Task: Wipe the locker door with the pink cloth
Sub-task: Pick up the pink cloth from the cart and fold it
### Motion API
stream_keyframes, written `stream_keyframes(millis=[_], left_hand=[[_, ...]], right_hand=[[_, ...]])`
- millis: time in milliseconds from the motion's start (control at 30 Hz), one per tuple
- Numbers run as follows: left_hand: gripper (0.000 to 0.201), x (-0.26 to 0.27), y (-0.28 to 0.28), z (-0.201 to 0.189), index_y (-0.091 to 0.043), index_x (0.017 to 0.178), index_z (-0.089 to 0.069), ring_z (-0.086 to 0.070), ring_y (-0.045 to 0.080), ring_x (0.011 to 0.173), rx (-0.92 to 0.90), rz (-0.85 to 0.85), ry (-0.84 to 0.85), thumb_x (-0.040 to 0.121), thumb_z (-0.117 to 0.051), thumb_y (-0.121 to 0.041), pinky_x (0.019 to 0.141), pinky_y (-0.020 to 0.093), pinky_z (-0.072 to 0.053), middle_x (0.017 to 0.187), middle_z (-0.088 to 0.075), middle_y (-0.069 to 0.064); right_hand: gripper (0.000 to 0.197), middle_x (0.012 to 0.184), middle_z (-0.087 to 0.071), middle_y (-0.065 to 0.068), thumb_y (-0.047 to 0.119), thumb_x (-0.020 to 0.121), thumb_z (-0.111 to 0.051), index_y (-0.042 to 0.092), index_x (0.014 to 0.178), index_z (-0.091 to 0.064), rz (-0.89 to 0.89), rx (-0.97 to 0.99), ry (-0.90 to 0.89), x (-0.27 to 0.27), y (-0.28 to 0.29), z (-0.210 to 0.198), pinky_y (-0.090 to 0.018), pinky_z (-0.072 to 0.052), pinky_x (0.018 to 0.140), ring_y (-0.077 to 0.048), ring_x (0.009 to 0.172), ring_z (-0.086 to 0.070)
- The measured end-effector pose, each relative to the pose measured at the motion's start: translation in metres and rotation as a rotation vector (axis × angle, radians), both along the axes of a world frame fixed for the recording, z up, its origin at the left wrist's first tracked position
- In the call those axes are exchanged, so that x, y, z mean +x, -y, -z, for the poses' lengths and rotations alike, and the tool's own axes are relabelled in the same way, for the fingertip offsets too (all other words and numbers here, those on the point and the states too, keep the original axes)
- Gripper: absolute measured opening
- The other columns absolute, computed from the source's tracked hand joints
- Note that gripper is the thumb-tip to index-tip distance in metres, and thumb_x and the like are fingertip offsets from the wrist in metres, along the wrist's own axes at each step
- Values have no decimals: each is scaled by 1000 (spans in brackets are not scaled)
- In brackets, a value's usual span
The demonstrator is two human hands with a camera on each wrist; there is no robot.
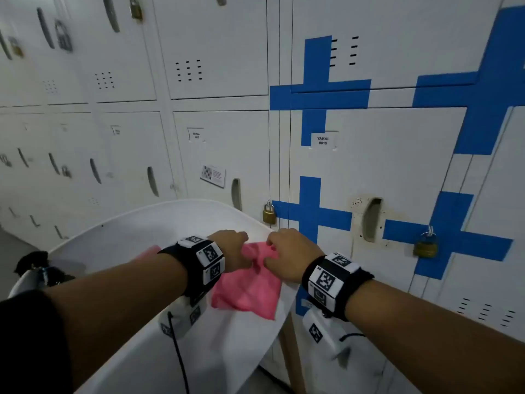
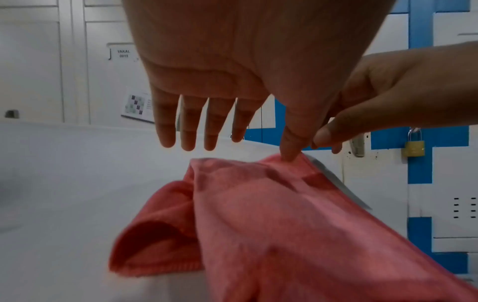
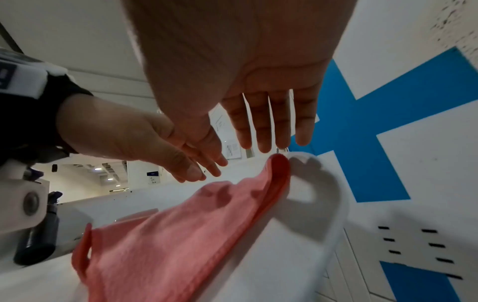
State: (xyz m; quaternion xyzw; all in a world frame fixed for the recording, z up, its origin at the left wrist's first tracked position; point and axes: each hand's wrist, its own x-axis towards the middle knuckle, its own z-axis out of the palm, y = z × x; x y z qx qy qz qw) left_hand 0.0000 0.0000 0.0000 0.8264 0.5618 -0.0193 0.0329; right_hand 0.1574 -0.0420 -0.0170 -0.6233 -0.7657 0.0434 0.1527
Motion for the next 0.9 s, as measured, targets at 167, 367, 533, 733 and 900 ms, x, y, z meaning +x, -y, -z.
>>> stream_keyframes(millis=[167, 367, 533, 733, 900], left_hand=[[47, 0, -12, 12, -13, 112, -57, -61, 28, 101, -33, 29, -59, 76, -65, -43, 83, 33, -47, 111, -65, 10], [44, 3, -21, 23, -14, 95, -63, -64, 29, 90, -5, 47, -44, 71, -62, -51, 76, 34, -50, 97, -65, 9], [42, 4, -24, 30, -12, 101, -60, -63, 31, 95, 38, 26, -2, 77, -57, -46, 76, 33, -46, 104, -61, 12], [32, 13, -20, 26, -10, 103, -58, -60, 31, 102, 39, 26, 1, 87, -51, -36, 78, 32, -43, 113, -57, 14], [31, 23, -12, 17, -6, 102, -61, -60, 30, 103, 53, 82, -29, 88, -53, -33, 81, 33, -45, 111, -62, 15]], right_hand=[[41, 101, -55, -7, 43, 82, -49, 13, 107, -60, -24, -44, 58, -5, -6, 9, -42, -50, 80, -25, 99, -51], [40, 105, -51, -7, 40, 84, -52, 15, 114, -59, -65, -11, 92, -5, -10, 19, -40, -47, 82, -23, 105, -43], [33, 102, -51, -4, 41, 84, -51, 17, 104, -62, -59, 44, 130, -6, -14, 27, -38, -47, 79, -23, 102, -44], [34, 105, -52, -6, 42, 87, -50, 19, 110, -60, -68, 67, 104, -3, -13, 28, -38, -45, 82, -24, 103, -44], [32, 101, -53, -6, 41, 83, -53, 19, 105, -60, -64, 98, 21, 3, -6, 25, -38, -44, 81, -25, 100, -46]])
